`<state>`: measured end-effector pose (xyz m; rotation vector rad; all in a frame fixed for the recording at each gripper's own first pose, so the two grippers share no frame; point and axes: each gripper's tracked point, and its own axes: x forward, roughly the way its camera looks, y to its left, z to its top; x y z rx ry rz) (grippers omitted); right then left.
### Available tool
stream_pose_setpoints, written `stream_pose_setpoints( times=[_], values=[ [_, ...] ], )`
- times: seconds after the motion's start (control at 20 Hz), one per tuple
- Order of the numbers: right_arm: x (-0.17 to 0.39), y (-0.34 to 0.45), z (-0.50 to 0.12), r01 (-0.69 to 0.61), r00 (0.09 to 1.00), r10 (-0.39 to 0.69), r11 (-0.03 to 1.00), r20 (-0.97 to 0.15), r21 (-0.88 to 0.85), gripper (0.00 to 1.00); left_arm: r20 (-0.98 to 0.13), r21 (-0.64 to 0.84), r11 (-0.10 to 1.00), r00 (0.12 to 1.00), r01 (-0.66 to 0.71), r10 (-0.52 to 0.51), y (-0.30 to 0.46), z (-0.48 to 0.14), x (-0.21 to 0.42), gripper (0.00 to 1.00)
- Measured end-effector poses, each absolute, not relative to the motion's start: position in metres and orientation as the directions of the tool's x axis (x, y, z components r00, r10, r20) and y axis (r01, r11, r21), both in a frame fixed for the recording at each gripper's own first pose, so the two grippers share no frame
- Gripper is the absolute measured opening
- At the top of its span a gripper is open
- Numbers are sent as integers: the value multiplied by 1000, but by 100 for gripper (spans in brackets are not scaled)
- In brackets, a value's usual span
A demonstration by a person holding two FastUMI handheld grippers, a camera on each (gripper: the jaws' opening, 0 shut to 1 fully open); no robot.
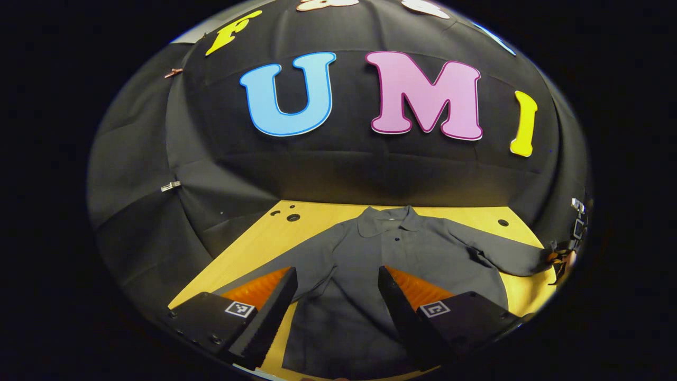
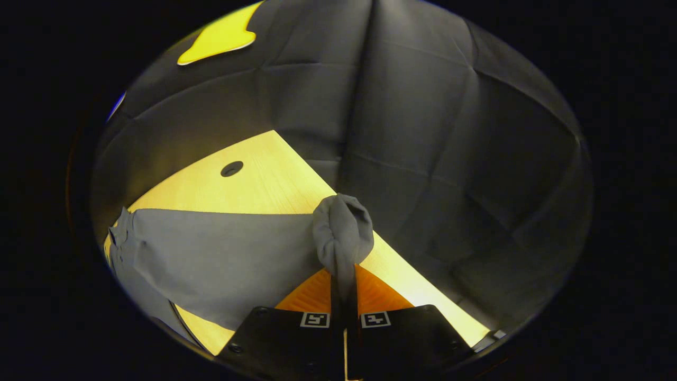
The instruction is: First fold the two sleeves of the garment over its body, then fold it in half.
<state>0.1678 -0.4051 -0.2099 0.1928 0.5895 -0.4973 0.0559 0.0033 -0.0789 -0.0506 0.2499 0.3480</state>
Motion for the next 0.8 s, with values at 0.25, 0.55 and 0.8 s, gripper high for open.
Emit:
stream_pose_setpoints(
  times=[0.25, 0.55, 0.8],
  values=[
    [168, -378, -154, 427, 780, -371, 904, -503, -6, 7, -261, -22, 929, 899, -370, 352, 12, -82, 41, 97],
    [179, -328, -92, 334, 843, -311, 942, -438, -26, 6, -263, -41, 917, 890, -396, 372, 31, -79, 22, 97],
    [186, -281, -38, 256, 894, -233, 967, -383, 8, 6, -256, -47, 910, 885, -412, 388, 49, -74, 5, 98]
  ],
)
